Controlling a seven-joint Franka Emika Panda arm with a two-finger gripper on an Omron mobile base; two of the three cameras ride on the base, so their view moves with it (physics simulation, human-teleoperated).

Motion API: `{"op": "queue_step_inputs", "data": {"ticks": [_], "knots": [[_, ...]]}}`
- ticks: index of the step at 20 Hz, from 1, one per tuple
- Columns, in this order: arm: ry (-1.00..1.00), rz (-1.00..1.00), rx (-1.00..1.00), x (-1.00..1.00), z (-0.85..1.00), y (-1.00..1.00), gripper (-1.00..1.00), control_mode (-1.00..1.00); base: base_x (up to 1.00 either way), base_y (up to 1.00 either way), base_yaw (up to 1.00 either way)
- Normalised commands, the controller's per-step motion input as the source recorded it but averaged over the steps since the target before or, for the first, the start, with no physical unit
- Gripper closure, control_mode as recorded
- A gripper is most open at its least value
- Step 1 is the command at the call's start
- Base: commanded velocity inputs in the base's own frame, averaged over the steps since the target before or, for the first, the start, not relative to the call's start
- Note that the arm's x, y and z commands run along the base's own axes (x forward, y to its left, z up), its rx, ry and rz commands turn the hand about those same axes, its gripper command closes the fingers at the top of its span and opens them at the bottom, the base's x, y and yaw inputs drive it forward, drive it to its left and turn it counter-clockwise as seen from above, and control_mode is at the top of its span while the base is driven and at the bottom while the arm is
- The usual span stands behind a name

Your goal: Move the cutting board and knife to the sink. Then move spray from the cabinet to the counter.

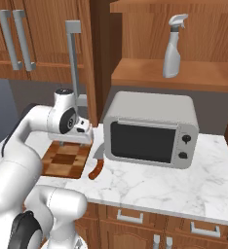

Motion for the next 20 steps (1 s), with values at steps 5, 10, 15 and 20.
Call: {"op": "queue_step_inputs", "data": {"ticks": [5,10,15,20], "knots": [[0.05,-0.01,0.00,0.00,-0.35,-0.02,-1.00,-1.00,0.00,0.00,0.00],[0.05,0.00,0.00,0.00,-0.36,-0.05,-1.00,-1.00,0.00,0.00,0.00],[0.04,0.00,0.00,0.00,-0.32,-0.07,-1.00,-1.00,0.00,0.00,0.00],[0.04,-0.01,0.00,-0.01,-0.28,-0.20,-1.00,-1.00,0.00,0.00,0.00]]}}
